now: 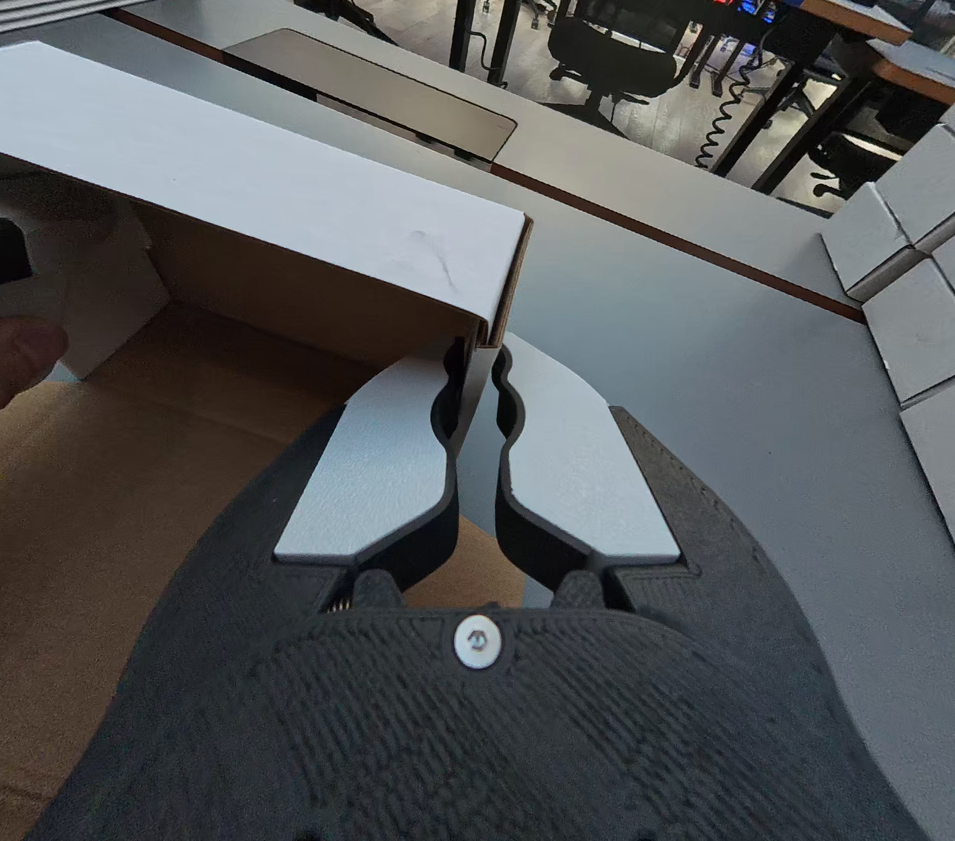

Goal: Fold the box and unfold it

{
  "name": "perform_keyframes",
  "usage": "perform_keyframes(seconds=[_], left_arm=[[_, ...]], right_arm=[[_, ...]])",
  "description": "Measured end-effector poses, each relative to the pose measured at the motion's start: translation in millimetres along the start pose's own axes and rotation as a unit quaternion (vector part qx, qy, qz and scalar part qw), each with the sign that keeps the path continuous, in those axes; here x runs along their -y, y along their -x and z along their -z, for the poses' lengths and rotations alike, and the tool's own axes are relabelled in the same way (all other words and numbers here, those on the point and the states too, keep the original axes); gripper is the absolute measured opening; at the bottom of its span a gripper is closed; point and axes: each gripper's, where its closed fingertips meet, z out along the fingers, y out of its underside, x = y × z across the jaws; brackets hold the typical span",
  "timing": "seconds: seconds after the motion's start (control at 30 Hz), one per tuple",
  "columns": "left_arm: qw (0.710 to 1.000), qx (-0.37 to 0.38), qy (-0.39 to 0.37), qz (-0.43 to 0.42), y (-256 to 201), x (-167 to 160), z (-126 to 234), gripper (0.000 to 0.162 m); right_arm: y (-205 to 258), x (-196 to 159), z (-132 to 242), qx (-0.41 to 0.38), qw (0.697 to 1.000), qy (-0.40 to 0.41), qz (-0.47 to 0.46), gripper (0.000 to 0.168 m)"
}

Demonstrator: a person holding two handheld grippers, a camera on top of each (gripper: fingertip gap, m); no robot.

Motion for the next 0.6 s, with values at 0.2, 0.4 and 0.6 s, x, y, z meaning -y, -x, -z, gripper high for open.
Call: perform_keyframes(seconds=[0.2,0.4,0.6], left_arm=[[1.0,-0.007,-0.002,0.022,14.0,9.6,-0.7,0.005],[0.994,-0.056,0.002,-0.097,26.8,72.7,6.0,0.005],[0.935,-0.174,0.112,-0.288,9.2,96.1,14.0,0.005]], right_arm=[[9.5,44.9,34.4,0.109,0.993,-0.045,0.003,0.054],[-26.7,99.9,97.5,0.199,0.967,-0.145,-0.072,0.077],[-65.1,78.3,112.0,0.196,0.961,-0.164,-0.102,0.08]])
